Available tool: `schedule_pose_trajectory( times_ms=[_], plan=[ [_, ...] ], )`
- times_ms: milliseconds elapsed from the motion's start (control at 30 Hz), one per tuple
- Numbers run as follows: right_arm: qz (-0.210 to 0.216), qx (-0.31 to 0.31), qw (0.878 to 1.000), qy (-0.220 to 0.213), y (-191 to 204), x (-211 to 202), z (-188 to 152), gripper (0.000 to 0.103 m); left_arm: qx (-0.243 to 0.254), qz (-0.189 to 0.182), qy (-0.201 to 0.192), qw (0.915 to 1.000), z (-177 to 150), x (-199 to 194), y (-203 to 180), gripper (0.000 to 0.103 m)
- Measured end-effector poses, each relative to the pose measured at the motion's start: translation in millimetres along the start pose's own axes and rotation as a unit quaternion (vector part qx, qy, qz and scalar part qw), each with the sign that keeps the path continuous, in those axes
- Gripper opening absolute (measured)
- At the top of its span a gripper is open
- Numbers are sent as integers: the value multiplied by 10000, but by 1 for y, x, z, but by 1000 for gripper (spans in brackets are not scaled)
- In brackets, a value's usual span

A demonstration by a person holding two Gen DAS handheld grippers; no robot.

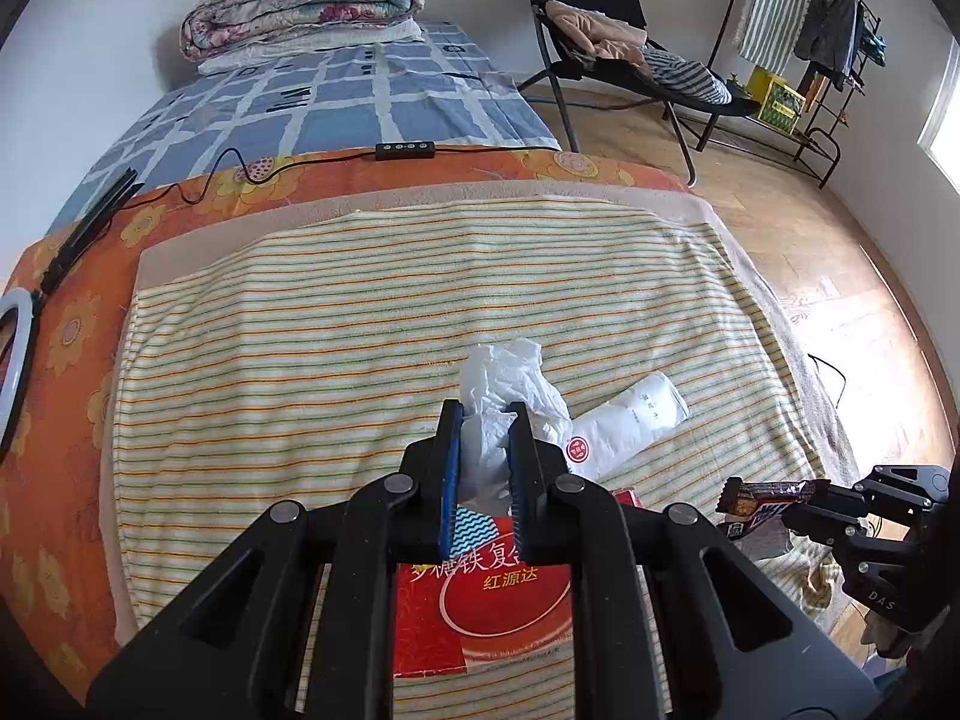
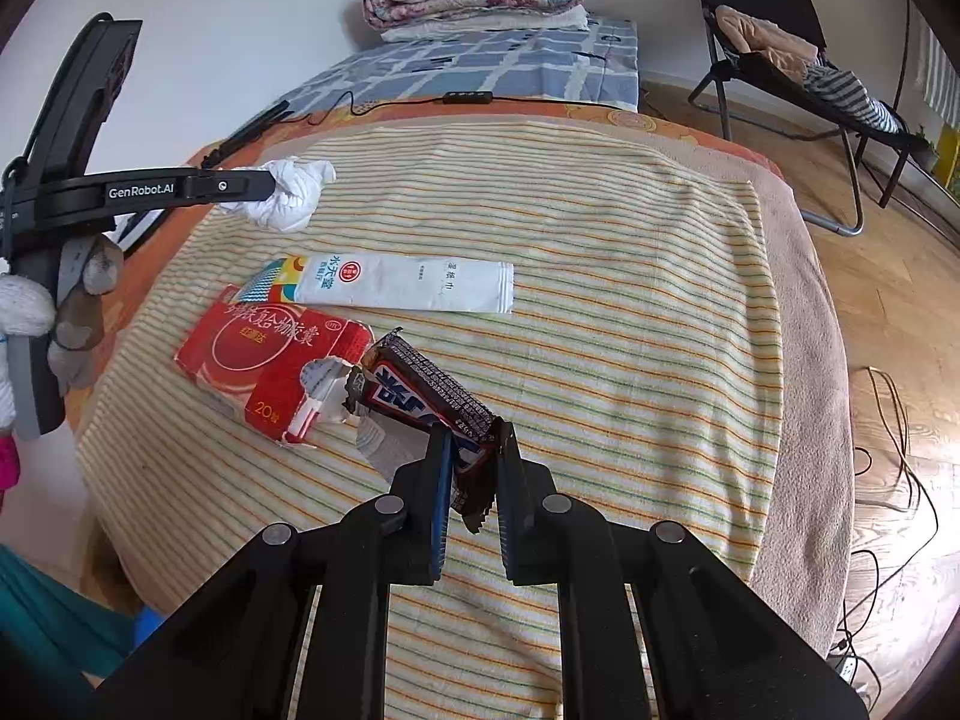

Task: Collect trash
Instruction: 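Carry tissue and candy wrapper over the blue basket and release both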

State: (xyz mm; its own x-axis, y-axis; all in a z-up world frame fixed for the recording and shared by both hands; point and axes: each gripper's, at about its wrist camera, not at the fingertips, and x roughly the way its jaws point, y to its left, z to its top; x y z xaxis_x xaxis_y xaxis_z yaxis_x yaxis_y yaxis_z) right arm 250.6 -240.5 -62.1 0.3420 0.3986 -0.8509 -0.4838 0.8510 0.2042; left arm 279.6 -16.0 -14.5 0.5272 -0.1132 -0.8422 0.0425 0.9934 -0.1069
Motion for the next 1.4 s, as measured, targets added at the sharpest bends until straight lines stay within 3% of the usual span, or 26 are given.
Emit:
schedule_pose_trajectory(
  times_ms=[333, 800, 1067, 1400],
  plan=[
    [68, -124, 9997, -184, 41, -50, -24, 12, 140, -96, -104, 9998, -54, -71, -3, 12],
    [319, -552, 9980, -34, 113, -90, -100, 12, 387, -193, -93, 9990, -157, -150, -16, 12],
    [294, -621, 9975, 185, 133, -88, -141, 12, 538, -269, 109, 9981, -218, -157, -28, 12],
    [256, -557, 9966, 545, 142, -72, -182, 12, 492, -407, 699, 9955, -277, -133, -34, 12]
  ],
)
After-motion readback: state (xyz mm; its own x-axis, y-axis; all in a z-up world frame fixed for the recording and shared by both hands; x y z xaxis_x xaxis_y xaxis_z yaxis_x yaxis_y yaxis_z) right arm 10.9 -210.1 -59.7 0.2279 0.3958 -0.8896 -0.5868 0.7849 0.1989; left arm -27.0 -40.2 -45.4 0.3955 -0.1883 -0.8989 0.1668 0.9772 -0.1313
